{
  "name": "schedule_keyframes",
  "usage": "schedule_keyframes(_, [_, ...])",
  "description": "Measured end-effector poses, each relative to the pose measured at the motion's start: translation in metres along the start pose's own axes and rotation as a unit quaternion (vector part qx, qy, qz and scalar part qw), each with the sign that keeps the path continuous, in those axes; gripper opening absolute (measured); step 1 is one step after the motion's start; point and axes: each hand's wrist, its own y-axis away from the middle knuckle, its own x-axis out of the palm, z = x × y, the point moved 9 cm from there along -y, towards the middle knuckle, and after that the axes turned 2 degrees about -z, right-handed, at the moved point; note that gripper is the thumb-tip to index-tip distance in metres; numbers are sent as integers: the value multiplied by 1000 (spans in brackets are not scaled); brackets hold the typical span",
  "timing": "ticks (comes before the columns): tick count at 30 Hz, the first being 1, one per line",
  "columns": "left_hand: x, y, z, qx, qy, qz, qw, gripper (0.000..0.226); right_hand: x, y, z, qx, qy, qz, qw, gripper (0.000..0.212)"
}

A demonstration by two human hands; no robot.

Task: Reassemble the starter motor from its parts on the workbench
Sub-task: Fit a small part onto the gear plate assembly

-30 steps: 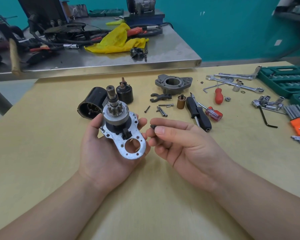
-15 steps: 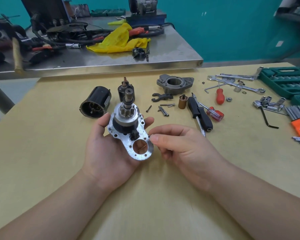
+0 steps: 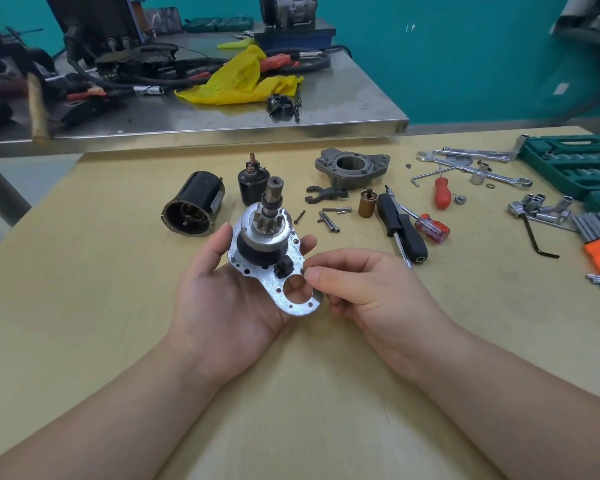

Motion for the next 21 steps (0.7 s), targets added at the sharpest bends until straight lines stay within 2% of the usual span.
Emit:
schedule_keyframes(11, [16,8,-1,23,18,14,999,50,1,8,28,-113,47,-14,992,6])
schedule_keyframes(15, [17,11,1,17,34,6,999,46,3,11,33,-124,40,-13,991,12])
schedule_keyframes(18, [20,15,1,7,63,17,998,44,4,12,33,-116,3,-5,993,2])
schedule_keyframes(21, [22,19,-1,7,92,24,995,46,4,12,27,-99,-7,0,995,13])
